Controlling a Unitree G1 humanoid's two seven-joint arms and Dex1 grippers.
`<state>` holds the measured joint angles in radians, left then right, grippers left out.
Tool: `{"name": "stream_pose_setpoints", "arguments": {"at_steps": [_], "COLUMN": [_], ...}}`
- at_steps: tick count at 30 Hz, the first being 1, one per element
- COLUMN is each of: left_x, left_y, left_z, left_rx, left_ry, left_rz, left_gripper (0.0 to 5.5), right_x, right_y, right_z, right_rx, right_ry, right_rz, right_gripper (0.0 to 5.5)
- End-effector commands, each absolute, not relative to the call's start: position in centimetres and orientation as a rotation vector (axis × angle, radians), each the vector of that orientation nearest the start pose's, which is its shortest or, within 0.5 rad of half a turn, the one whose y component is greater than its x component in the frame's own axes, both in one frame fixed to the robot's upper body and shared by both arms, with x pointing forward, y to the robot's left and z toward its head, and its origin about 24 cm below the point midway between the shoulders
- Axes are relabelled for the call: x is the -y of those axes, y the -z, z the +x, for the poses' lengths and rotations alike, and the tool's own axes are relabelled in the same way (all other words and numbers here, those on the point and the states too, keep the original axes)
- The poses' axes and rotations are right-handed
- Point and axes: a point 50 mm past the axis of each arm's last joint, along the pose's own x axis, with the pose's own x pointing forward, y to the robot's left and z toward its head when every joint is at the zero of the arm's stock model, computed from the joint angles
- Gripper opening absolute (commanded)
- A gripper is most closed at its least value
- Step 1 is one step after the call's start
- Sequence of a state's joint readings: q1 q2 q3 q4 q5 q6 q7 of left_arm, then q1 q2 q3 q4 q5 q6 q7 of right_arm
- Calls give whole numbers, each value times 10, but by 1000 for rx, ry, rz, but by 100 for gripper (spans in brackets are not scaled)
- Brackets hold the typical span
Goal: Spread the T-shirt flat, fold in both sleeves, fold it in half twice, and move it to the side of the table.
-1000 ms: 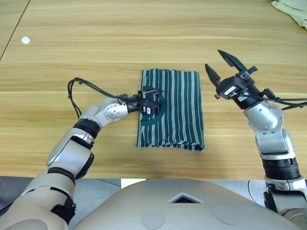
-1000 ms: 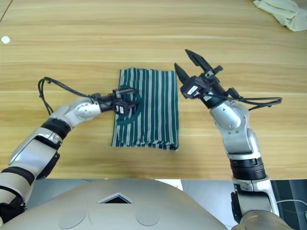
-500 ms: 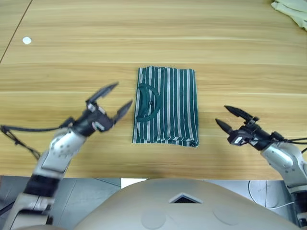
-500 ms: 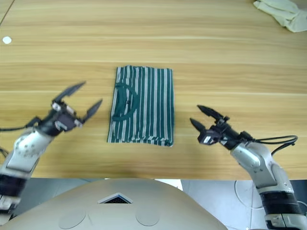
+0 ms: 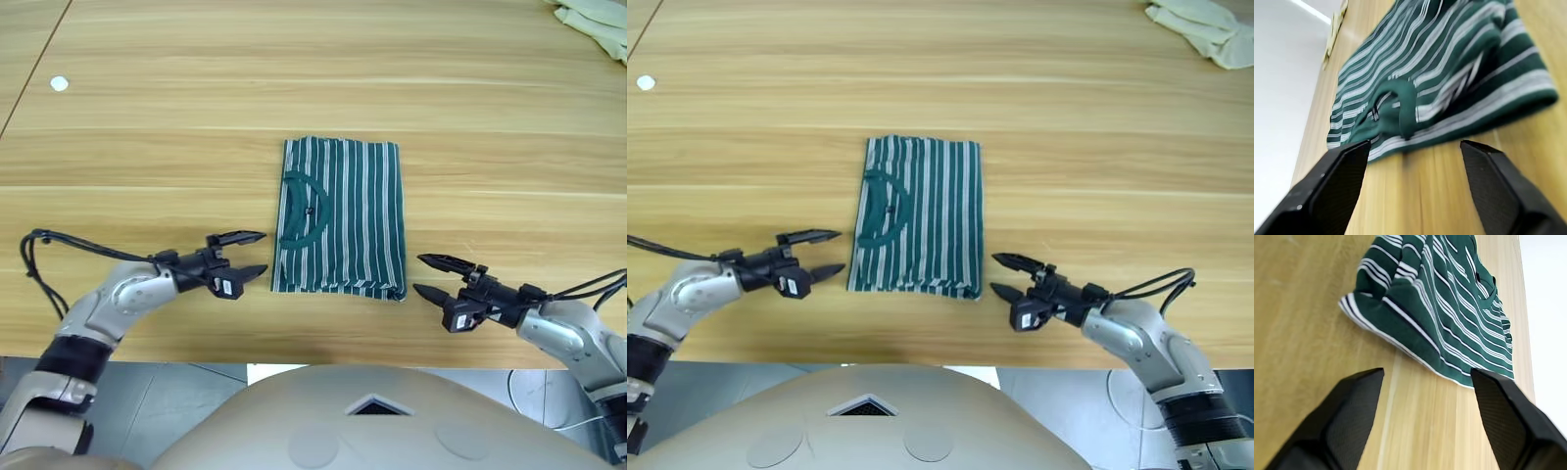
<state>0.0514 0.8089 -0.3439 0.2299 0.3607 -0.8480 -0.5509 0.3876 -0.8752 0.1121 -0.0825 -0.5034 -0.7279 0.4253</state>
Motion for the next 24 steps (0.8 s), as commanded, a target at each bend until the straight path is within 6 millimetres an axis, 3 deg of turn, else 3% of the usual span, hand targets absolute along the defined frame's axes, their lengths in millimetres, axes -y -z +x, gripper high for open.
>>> {"name": "stream_pose_setpoints", "arguments": {"at_steps": [1, 10, 20, 24], "left_x": [-199, -218, -194, -189], "left_y": [11, 4, 17, 20], "left_z": [160, 143, 150, 144], "left_rx": [-37, -125, -64, -53], "left_ry": [1484, 1589, 1617, 1669], "left_rz": [1063, 1102, 1070, 1045], "left_gripper": [343, 343, 343, 343], "right_x": [219, 210, 203, 200], "right_y": [-26, -29, -31, -31], "right_z": [136, 139, 135, 135], "right_rx": [5, 38, 51, 59], "right_ry": [-1201, -1273, -1339, -1347], "right_rz": [-1229, -1238, -1221, -1214], "right_gripper": [328, 328, 328, 328]}}
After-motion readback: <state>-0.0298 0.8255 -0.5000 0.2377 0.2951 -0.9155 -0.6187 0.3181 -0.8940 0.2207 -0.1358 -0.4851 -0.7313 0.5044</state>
